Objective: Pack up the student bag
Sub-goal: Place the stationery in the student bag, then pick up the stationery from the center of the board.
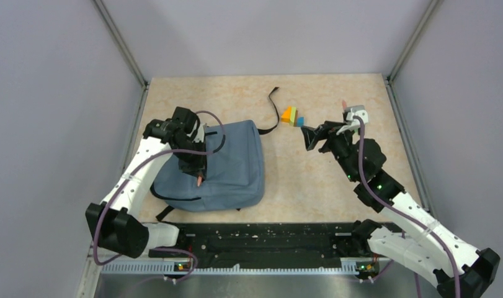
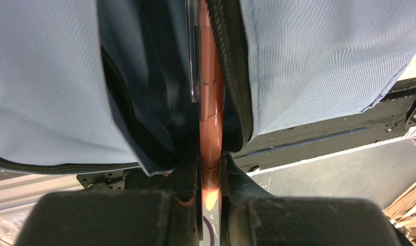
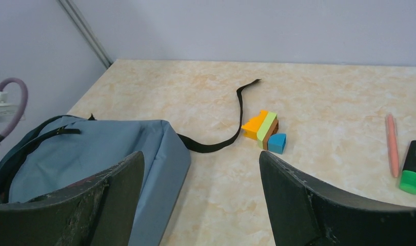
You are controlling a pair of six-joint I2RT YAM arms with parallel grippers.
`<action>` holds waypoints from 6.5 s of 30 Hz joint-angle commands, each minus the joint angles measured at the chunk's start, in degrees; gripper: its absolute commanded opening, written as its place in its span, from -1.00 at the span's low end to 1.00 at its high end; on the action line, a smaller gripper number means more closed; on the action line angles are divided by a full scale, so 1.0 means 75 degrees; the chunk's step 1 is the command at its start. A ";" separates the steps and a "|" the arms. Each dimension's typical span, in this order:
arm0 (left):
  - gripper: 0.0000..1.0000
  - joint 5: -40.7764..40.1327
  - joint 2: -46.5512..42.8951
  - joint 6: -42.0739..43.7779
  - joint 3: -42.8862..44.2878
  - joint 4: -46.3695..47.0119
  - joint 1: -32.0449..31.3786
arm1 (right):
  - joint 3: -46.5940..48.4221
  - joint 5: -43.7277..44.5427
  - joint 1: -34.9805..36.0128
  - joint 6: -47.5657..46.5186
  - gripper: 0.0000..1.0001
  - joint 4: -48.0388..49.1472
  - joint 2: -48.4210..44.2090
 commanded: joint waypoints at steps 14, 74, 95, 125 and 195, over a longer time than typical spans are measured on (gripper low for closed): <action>-1.00 -0.0122 0.0799 0.0908 0.0688 0.1431 0.0034 | -0.0104 -0.0202 -0.0054 -0.0027 0.61 0.0225 -0.0374; 0.57 -0.2052 -0.3076 0.0374 -0.2828 0.6222 0.0064 | 0.8934 -0.1657 -0.5450 -0.2283 -0.12 -0.3749 1.1841; 0.57 -0.2292 -0.3379 0.0455 -0.2970 0.6435 0.0058 | 0.7780 -0.2477 -0.5480 -0.1888 -1.00 -0.3771 1.0672; 0.53 0.2580 -0.2137 -0.1555 -0.2681 0.9713 -0.1082 | 0.1259 -0.3863 -0.2686 0.1241 -1.00 0.0034 0.3225; -1.00 0.0094 -0.2344 -0.1078 -0.0419 0.2327 -0.0856 | 0.0210 -0.0312 0.0288 0.0663 0.74 0.0211 0.0625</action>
